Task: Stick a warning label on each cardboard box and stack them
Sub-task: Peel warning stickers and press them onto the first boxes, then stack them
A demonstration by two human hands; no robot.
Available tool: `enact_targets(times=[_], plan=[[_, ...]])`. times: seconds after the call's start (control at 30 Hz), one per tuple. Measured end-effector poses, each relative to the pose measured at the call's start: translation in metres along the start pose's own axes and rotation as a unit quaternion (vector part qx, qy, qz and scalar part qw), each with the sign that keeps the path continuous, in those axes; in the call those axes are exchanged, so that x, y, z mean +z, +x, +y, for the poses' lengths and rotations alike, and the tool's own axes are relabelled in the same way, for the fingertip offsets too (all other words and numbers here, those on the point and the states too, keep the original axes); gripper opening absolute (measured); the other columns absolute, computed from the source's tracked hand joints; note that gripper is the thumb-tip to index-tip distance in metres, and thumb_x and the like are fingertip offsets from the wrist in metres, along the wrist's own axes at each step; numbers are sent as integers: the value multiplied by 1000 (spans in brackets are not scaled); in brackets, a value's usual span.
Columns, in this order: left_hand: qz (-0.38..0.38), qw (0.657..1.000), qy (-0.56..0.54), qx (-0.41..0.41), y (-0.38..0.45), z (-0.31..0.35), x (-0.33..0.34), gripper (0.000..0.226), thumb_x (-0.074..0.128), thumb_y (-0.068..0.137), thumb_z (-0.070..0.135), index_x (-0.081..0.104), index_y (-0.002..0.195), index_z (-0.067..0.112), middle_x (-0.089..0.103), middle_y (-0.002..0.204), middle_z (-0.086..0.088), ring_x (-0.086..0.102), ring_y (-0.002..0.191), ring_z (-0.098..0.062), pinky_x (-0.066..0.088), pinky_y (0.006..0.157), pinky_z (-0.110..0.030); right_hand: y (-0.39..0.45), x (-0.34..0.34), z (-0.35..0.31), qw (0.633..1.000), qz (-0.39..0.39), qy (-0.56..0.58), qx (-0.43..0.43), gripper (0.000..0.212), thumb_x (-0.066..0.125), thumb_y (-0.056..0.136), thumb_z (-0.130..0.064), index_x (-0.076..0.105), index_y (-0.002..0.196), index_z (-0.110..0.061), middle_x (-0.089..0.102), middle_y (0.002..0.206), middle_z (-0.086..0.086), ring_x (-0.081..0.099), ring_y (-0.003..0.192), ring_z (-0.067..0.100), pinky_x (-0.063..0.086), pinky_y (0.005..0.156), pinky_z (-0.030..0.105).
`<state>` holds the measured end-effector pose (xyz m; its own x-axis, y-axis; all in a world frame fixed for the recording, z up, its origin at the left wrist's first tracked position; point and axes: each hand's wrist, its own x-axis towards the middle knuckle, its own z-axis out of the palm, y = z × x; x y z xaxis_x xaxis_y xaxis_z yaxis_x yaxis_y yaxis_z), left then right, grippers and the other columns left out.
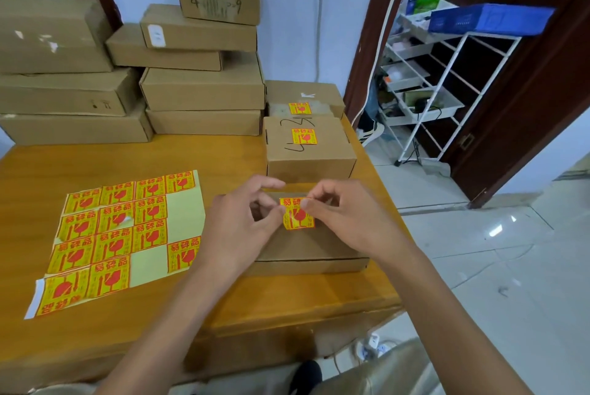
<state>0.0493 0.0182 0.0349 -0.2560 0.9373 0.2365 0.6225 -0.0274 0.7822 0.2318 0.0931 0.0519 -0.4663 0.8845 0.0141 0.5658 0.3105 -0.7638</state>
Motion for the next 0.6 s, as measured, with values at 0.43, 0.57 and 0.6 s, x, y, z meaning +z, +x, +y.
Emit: enact_targets(times=[0.43, 0.57, 0.6], plan=[[2, 990, 121, 76, -2, -1, 4, 52, 70, 88, 23, 48, 131, 43, 58, 70, 24, 54, 65, 3, 42, 92, -36, -2, 16, -6, 985, 50, -145, 74, 31, 70, 89, -56, 64, 71, -32, 59, 61, -13, 54, 63, 6, 34, 53, 31], [9, 988, 129, 81, -4, -3, 8, 46, 70, 88, 25, 52, 128, 40, 50, 72, 28, 46, 67, 9, 40, 87, -36, -2, 16, -8, 982, 56, -164, 78, 33, 70, 89, -58, 62, 70, -32, 59, 61, -11, 54, 62, 6, 32, 52, 29], [13, 988, 129, 79, -4, -4, 9, 46, 71, 88, 25, 53, 127, 40, 51, 73, 27, 46, 67, 7, 40, 86, -36, -2, 16, -8, 981, 58, -167, 78, 33, 70, 89, -58, 61, 69, -32, 58, 60, -12, 54, 61, 5, 30, 51, 28]])
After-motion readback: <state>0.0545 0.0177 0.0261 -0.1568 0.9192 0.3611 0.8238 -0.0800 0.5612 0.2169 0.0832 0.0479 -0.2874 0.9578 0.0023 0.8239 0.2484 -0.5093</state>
